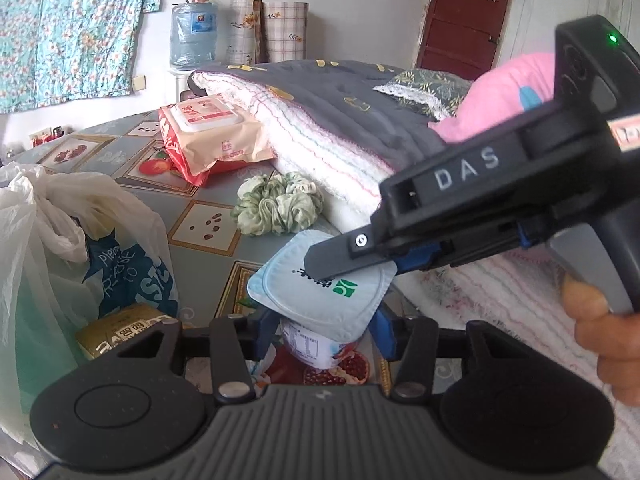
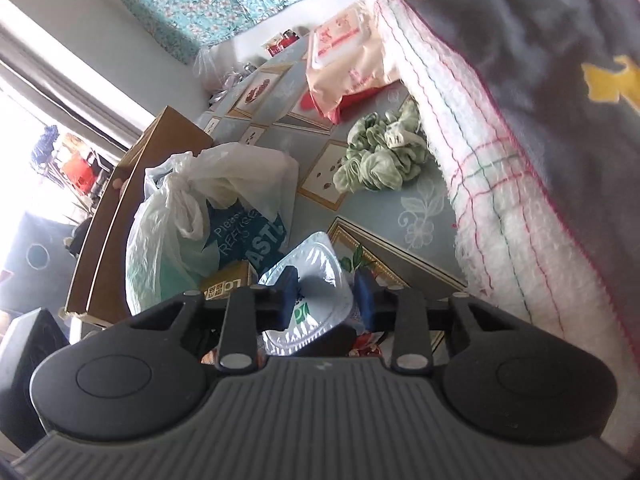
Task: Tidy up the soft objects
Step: 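Lift the yogurt cup with the right gripper and carry it toward the box, then lower the yogurt cup into the box and open the right gripper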
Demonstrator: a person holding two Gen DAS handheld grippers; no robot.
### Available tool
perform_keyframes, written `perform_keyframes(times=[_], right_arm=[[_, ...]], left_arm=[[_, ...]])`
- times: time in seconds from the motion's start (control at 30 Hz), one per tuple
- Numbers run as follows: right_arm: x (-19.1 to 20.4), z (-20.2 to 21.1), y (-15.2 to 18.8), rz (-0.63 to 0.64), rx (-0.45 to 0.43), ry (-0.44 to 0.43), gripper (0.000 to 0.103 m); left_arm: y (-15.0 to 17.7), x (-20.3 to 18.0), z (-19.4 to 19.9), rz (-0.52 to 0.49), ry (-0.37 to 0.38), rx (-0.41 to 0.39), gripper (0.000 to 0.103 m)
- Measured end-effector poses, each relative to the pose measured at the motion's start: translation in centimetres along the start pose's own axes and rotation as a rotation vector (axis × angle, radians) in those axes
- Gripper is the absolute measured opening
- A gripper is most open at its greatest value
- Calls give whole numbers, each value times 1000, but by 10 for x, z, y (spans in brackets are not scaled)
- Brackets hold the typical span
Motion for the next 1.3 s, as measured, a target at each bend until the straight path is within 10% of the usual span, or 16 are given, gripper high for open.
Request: perform_keyframes(times=[0.43,0.73,1.3], right_arm=[[63,74,-23,90,-121,1,30],[175,81,-35,253,-131,-137,30],[421,-28,9,474,215,-398,30]], left_arm=[[-45,-16,67,-40,7,-160,50],[-66,27,155,-16,-156,-266,50],[-31,197,297,301,-532,-214,50]])
Point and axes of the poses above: each gripper's, at about its wrist camera, not at the fingertips, and z roughly against the way its jaws point, x to its left, y to its underside, the point moved 10 cm from there along -z, roughly the way its jaws point, and after that the axes turned 7 degrees about y, right-handed, at the moved point
